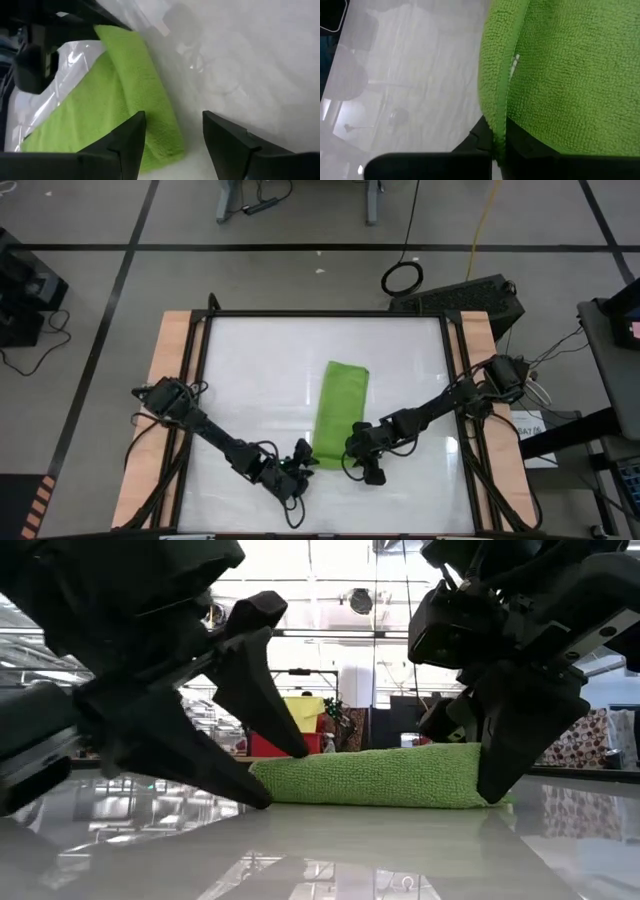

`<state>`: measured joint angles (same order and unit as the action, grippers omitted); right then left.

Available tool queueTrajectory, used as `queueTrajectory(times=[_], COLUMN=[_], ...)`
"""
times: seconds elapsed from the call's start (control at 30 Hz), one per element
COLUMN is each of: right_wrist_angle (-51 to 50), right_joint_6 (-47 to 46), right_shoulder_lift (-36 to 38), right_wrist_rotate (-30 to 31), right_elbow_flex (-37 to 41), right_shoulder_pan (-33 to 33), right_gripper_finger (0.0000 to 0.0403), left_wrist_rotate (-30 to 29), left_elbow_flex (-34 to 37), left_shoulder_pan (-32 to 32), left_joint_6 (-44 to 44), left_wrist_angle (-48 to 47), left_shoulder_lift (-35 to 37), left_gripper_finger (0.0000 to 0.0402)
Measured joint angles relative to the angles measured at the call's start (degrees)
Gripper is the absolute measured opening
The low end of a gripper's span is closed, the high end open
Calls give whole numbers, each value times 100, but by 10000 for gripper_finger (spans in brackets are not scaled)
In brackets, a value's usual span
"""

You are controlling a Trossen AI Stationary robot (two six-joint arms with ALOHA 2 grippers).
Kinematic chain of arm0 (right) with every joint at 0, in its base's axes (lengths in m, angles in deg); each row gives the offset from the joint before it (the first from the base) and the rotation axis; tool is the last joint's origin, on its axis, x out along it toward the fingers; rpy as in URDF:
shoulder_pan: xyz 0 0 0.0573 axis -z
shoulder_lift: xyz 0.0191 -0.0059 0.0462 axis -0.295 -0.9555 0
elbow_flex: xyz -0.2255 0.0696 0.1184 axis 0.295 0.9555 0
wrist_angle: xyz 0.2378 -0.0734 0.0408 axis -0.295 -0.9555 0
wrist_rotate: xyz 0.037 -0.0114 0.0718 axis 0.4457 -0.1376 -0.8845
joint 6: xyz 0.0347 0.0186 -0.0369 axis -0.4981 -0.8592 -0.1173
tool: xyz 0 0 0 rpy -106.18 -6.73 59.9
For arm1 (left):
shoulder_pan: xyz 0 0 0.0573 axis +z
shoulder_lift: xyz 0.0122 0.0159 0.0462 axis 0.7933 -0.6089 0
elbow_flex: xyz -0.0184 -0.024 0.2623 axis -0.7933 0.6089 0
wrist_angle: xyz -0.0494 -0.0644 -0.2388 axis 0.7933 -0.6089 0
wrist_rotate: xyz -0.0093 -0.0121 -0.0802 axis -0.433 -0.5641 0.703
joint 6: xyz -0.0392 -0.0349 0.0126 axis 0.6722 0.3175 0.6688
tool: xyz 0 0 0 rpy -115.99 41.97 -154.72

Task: Roll towel
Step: Roll the green towel on the table

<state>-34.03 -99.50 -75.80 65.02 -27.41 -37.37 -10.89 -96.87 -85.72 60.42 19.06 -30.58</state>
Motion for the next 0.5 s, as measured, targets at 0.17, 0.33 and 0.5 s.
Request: queueTrajectory(times=[0.17, 0.33, 0.5], right_wrist_angle=[13, 16, 20], right_joint_6=[-7, -50, -63], right_shoulder_lift=[0, 0, 2], right_wrist_rotate=[-15, -15, -16], right_elbow_flex=[0, 0, 0], right_shoulder_pan=[-2, -2, -2], right_gripper_finger=[0, 0, 0], left_wrist_rotate=[-2, 566, 641], left_elbow_flex=[7, 15, 15], left_shoulder_pan=[242, 451, 456], left_joint_6=[8, 51, -7], left_wrist_angle=[-8, -144, -217], left_shoulder_lift=[-7, -16, -21], left_gripper_finger=[198, 188, 141])
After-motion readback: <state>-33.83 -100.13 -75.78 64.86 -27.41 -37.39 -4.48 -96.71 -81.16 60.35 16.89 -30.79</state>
